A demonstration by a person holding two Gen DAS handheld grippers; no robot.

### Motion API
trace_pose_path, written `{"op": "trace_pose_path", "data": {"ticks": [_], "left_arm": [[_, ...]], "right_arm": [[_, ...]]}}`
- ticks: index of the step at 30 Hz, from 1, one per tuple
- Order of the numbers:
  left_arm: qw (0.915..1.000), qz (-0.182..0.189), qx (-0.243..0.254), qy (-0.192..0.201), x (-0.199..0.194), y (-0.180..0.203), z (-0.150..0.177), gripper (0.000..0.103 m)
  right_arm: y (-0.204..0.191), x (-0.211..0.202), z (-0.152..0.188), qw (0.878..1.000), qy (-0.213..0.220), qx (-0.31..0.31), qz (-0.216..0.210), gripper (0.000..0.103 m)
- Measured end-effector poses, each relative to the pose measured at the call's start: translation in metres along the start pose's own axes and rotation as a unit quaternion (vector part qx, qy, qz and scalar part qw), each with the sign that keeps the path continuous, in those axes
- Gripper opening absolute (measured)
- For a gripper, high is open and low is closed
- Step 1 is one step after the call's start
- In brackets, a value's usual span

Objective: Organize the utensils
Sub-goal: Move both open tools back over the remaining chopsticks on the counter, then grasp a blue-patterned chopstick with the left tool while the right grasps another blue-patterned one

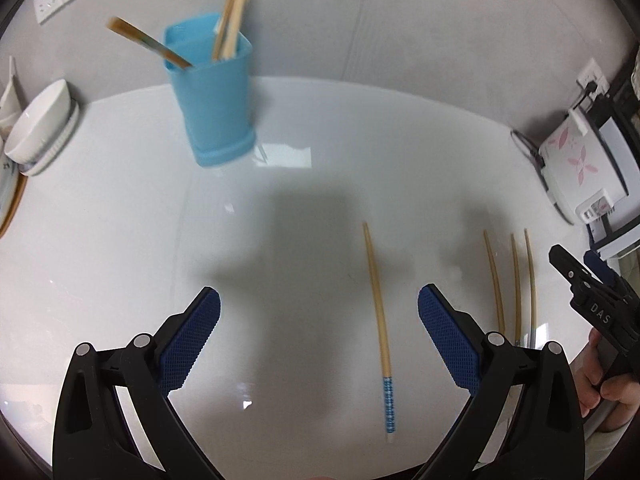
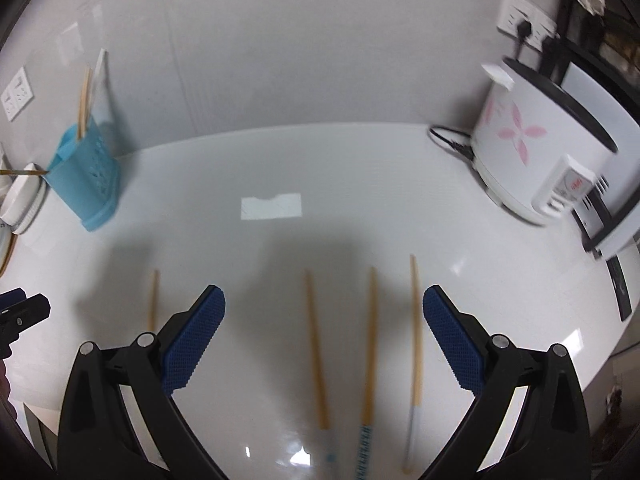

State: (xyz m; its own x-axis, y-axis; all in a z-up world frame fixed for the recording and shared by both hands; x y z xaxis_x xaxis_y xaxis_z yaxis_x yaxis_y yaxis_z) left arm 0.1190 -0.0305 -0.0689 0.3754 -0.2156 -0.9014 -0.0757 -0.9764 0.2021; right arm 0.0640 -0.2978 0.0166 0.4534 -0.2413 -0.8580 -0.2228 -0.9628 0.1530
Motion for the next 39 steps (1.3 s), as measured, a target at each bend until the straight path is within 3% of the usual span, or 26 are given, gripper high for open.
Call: {"op": "trace_pose_path", "data": {"ticks": [9,14,20,29,32,35,38,39], "left_arm": [[0.9960,-0.022,-0.008,-0.086,0.059,0.028,0.030,0.097],[0.9911,-0.037,-0.017,-0.127,0.082,0.035,0.045,0.097],[0.9853,-0.053,-0.024,-0.161,0.099,0.037,0.058,0.096],[0.9814,-0.078,-0.019,-0.174,0.108,0.047,0.061,0.091],[0.9809,-0.078,-0.019,-0.177,0.107,0.052,0.059,0.085],[0.9802,-0.080,-0.022,-0.180,0.104,0.068,0.057,0.071],[0.9797,-0.079,-0.015,-0.184,0.102,0.076,0.046,0.046],[0.9799,-0.079,-0.012,-0.183,0.101,0.079,0.044,0.028]], "right_arm": [[0.035,0.035,0.040,0.994,-0.107,-0.003,0.020,0.078],[0.036,0.045,0.062,0.987,-0.160,-0.006,0.004,0.069],[0.026,0.055,0.071,0.980,-0.196,-0.025,-0.007,0.055],[0.022,0.073,0.069,0.969,-0.242,-0.035,-0.015,0.033],[0.019,0.077,0.066,0.968,-0.247,-0.037,-0.016,0.029],[0.015,0.080,0.063,0.968,-0.249,-0.038,-0.018,0.025],[0.010,0.084,0.061,0.966,-0.256,-0.038,-0.026,0.016],[0.010,0.085,0.059,0.965,-0.258,-0.038,-0.024,0.008]]}}
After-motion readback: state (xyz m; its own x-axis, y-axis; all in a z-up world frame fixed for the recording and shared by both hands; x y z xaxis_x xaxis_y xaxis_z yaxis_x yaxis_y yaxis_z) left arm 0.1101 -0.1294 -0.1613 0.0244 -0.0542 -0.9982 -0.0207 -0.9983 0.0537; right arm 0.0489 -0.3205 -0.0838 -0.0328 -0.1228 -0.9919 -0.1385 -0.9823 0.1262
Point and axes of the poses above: each gripper's, at about its wrist camera, not at the fingertips, and x roughly the way its jaws point, y to its right, z to its underside, the point moved 1 cm from there along x, roughly the way its jaws point, and after that the axes turned 4 degrees about z, right-handed, at the moved point
